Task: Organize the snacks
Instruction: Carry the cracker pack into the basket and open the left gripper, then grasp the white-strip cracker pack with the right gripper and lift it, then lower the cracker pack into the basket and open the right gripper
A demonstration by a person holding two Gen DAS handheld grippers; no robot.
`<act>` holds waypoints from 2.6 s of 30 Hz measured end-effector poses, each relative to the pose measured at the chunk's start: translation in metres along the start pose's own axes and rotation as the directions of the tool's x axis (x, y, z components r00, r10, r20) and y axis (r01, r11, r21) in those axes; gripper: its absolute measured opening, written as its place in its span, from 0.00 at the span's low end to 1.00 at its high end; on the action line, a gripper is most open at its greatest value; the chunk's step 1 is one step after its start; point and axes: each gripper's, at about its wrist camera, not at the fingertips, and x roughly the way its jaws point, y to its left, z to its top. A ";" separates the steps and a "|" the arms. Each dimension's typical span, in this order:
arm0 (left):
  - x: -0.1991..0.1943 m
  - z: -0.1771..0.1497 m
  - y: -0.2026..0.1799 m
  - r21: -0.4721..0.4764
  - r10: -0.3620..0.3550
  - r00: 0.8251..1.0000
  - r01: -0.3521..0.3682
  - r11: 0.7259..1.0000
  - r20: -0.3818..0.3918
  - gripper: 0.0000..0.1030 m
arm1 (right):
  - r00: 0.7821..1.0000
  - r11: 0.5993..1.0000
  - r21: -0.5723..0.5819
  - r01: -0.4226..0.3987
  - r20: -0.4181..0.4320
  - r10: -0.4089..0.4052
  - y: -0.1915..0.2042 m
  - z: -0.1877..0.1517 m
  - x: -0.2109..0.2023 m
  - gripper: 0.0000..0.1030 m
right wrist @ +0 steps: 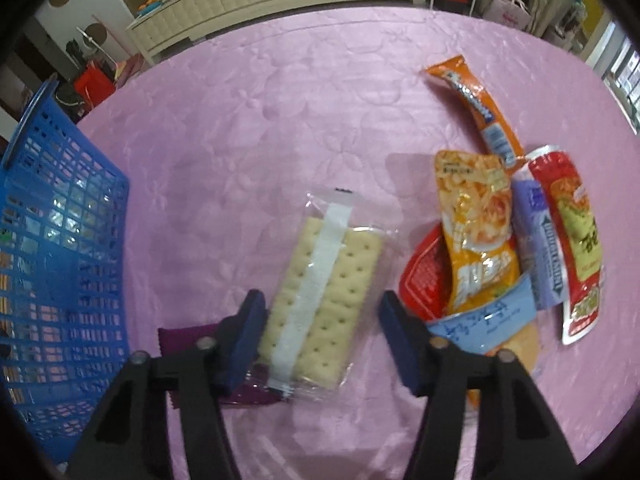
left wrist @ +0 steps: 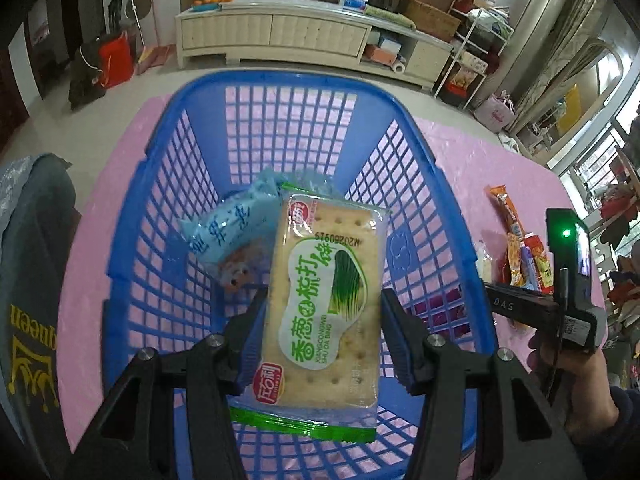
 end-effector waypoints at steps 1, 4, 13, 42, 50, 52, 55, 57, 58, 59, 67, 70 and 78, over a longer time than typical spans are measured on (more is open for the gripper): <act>0.001 -0.001 -0.001 0.001 0.002 1.000 -0.002 1.000 0.001 0.50 | 1.000 1.000 -0.009 0.001 0.003 -0.001 -0.001 -0.001 0.000 0.54; 0.000 -0.001 -0.002 0.005 0.015 1.000 -0.015 1.000 0.013 0.58 | 1.000 0.999 -0.036 0.008 0.015 -0.008 -0.005 -0.006 -0.004 0.50; -0.009 -0.004 -0.006 0.043 0.015 0.998 -0.018 0.999 0.057 0.69 | 0.998 0.997 -0.069 -0.034 0.056 0.038 -0.016 -0.021 -0.026 0.49; -0.090 -0.034 -0.037 0.120 0.025 0.976 -0.052 0.991 0.217 0.69 | 0.908 0.930 -0.256 -0.264 0.261 0.329 0.008 -0.045 -0.179 0.49; -0.104 -0.032 -0.029 0.133 0.062 0.965 -0.098 0.986 0.254 0.69 | 0.891 0.899 -0.333 -0.285 0.253 0.377 0.046 -0.041 -0.196 0.49; -0.107 -0.032 -0.025 0.126 0.070 0.963 -0.106 0.986 0.261 0.69 | 0.890 0.890 -0.355 -0.287 0.245 0.385 0.058 -0.040 -0.196 0.49; -0.109 -0.032 -0.015 0.116 0.090 0.960 -0.125 0.985 0.267 0.69 | 0.890 0.876 -0.385 -0.290 0.229 0.395 0.076 -0.038 -0.192 0.49; -0.109 -0.032 -0.007 0.107 0.106 0.958 -0.139 0.985 0.267 0.69 | 0.892 0.869 -0.400 -0.291 0.214 0.397 0.087 -0.037 -0.187 0.49; -0.109 -0.032 -0.003 0.101 0.112 0.957 -0.143 0.984 0.267 0.69 | 0.893 0.866 -0.406 -0.293 0.206 0.399 0.091 -0.036 -0.184 0.49; -0.109 -0.032 0.001 0.095 0.116 0.957 -0.146 0.985 0.267 0.69 | 0.897 0.863 -0.412 -0.292 0.195 0.396 0.097 -0.036 -0.179 0.49; -0.103 -0.036 0.027 0.053 0.144 0.955 -0.162 0.985 0.259 0.69 | 0.920 0.853 -0.435 -0.287 0.123 0.373 0.128 -0.036 -0.148 0.49; -0.100 -0.036 0.035 0.039 0.143 0.957 -0.158 0.987 0.253 0.69 | 0.931 0.861 -0.437 -0.261 0.120 0.344 0.132 -0.035 -0.141 0.49; -0.092 -0.033 0.042 0.020 0.129 0.961 -0.137 0.990 0.245 0.69 | 0.942 0.868 -0.441 -0.229 0.123 0.311 0.137 -0.035 -0.132 0.50</act>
